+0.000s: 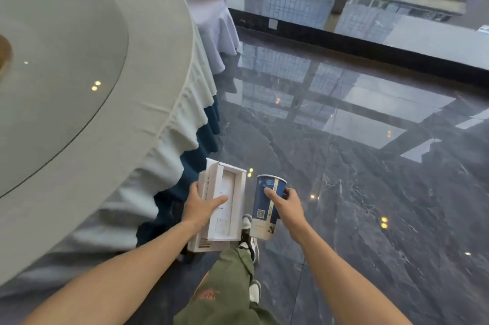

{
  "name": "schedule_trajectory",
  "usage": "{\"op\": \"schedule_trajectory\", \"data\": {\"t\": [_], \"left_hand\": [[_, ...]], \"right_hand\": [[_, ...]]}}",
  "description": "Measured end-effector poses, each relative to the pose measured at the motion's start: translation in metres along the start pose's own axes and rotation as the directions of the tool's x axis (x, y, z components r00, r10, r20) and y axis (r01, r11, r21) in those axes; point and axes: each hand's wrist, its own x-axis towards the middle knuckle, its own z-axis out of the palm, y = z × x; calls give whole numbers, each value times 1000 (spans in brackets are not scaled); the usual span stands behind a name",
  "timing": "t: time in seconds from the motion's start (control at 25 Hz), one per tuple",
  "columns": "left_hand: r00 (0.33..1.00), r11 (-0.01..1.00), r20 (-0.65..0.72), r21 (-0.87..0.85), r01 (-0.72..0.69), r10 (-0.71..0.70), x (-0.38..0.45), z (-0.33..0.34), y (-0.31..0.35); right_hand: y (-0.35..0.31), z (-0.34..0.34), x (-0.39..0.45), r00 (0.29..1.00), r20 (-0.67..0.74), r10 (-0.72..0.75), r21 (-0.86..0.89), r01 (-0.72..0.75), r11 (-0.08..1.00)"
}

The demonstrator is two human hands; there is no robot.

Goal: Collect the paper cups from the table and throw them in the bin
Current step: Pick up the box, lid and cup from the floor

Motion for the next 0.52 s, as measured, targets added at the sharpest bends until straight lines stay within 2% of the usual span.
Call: {"op": "schedule_trajectory", "data": {"t": [0.12, 0.24, 0.36, 0.52], "left_hand": [[992, 998, -112, 11, 57, -55, -25, -36, -39], [983, 993, -157, 54, 103, -93, -40, -68, -70], [978, 986, -163, 86, 145, -129, -42, -97, -110], [972, 976, -131, 66, 206, -196, -44, -131, -158]], "right_hand": [[36, 28, -28, 998, 7, 56, 2, -56, 998], [63, 56, -47, 992, -1, 129, 19, -129, 992], [82, 86, -60, 985, 23, 169, 22, -169, 985], [97, 135, -64, 975, 29, 221, -60, -219, 974]]}}
